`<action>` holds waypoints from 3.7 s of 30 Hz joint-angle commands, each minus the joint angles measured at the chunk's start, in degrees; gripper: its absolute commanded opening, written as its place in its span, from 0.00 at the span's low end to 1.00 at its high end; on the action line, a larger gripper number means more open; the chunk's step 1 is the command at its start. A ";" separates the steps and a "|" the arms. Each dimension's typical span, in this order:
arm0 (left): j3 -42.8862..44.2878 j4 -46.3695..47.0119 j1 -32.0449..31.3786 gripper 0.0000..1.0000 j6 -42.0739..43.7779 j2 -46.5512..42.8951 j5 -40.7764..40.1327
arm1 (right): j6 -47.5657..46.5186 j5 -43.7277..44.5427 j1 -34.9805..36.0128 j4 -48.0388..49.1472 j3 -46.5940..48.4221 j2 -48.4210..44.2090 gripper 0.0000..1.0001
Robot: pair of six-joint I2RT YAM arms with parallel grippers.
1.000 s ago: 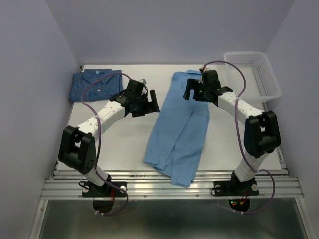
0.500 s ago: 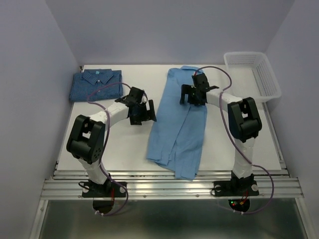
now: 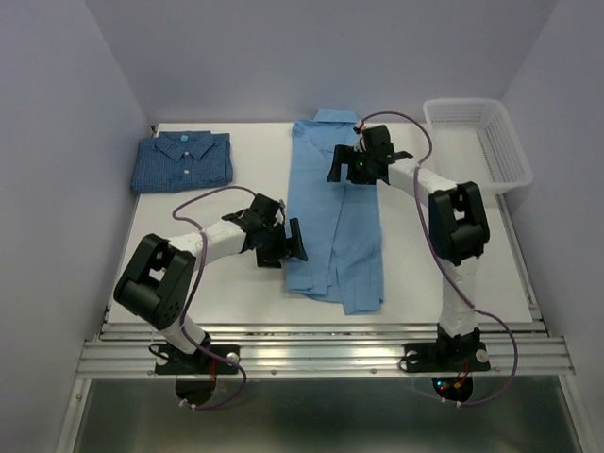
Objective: Fold and stack the long sleeve shirts
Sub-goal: Fold the shirt
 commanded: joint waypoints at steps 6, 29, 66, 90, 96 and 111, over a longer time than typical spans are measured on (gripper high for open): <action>-8.01 7.08 -3.58 0.30 -4.61 -0.89 3.20 | 11.83 17.38 -0.39 3.69 -38.14 -38.58 1.00; -13.65 1.66 -14.30 0.62 -12.80 -12.31 2.68 | 10.35 -0.71 -0.92 -11.87 -65.69 -58.48 1.00; -0.38 -5.31 -9.03 0.99 -1.98 -13.39 -11.97 | 7.96 14.74 -0.92 -4.60 -53.83 -53.50 1.00; 84.53 -15.43 14.35 0.99 15.59 46.03 -18.25 | -11.62 27.60 -0.40 -3.61 31.07 16.48 1.00; 84.27 -5.93 14.53 0.99 14.55 50.60 -11.30 | -16.45 31.01 0.13 1.31 31.35 20.44 1.00; 88.49 0.48 14.27 0.92 10.95 61.24 -7.34 | -19.28 31.91 0.65 6.39 29.07 22.38 1.00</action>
